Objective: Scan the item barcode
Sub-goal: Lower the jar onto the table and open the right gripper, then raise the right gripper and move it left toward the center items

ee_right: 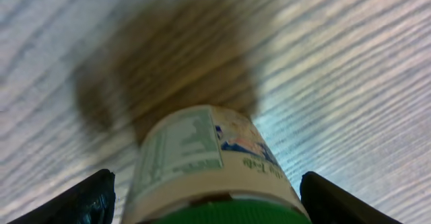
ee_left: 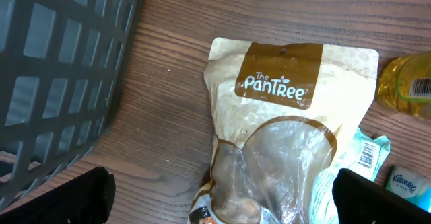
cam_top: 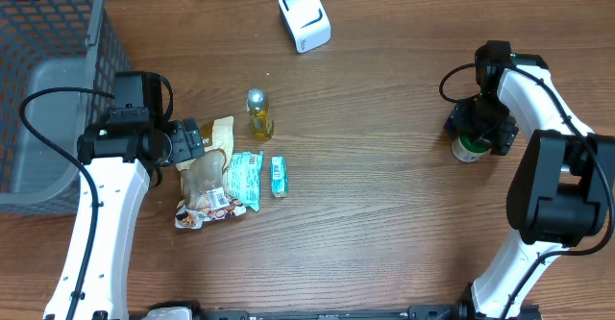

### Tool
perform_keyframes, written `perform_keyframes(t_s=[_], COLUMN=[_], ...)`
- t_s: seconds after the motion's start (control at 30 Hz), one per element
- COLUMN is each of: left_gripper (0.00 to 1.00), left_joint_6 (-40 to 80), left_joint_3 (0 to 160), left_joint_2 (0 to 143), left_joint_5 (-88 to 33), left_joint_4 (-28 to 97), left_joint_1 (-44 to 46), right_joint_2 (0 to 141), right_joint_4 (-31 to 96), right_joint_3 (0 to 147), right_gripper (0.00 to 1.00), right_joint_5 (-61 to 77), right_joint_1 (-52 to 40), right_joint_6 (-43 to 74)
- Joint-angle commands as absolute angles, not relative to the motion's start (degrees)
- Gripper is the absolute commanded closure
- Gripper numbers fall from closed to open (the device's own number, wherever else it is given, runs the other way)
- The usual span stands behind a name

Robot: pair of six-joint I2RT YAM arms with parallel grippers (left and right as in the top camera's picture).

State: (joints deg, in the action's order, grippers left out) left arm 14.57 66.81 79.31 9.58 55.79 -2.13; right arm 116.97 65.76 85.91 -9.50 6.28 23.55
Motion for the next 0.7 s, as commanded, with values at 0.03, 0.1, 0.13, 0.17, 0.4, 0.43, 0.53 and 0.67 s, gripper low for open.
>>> perform_keyframes(t_s=[0.03,0.1,0.13,0.17,0.4,0.43,0.53,0.67], left_gripper=[0.0,0.01,0.0,0.0,0.0,0.01,0.0,0.0], left_joint_6=[13.69,13.69,13.69,13.69,13.69,13.69,13.69,13.69], left_joint_3=[67.96,67.96,67.96,67.96,67.96,67.96,67.96,67.96], left_joint_2=[79.4,79.4,79.4,79.4,79.4,79.4,79.4,79.4], left_joint_5=[9.37,9.37,9.37,9.39,9.37,9.37,9.37,9.37], left_joint_4=[55.83,55.83,55.83,55.83,55.83,55.83,55.83,55.83], left_joint_1=[-2.22,-2.22,-2.22,-2.22,-2.22,-2.22,-2.22,-2.22], right_joint_2=[116.16,116.16,116.16,116.14,116.16,116.16,116.16,116.16], right_joint_4=[65.17,65.08,64.77,64.29,57.78,57.12,55.68,55.48], right_joint_3=[88.82,90.56,91.57,92.68,94.26,94.26,94.24,94.24], right_gripper=[0.16,0.16,0.15,0.15,0.12,0.12,0.15,0.15], right_joint_5=[-11.57,-11.55,-11.57,-11.57,-2.09,1.48,15.07,24.25], right_joint_1=[6.22,6.22,6.22,6.22,6.09,6.09,6.07,5.1], right_joint_6=[22.02,20.75,19.09,17.34,14.5,14.15,13.19,13.19])
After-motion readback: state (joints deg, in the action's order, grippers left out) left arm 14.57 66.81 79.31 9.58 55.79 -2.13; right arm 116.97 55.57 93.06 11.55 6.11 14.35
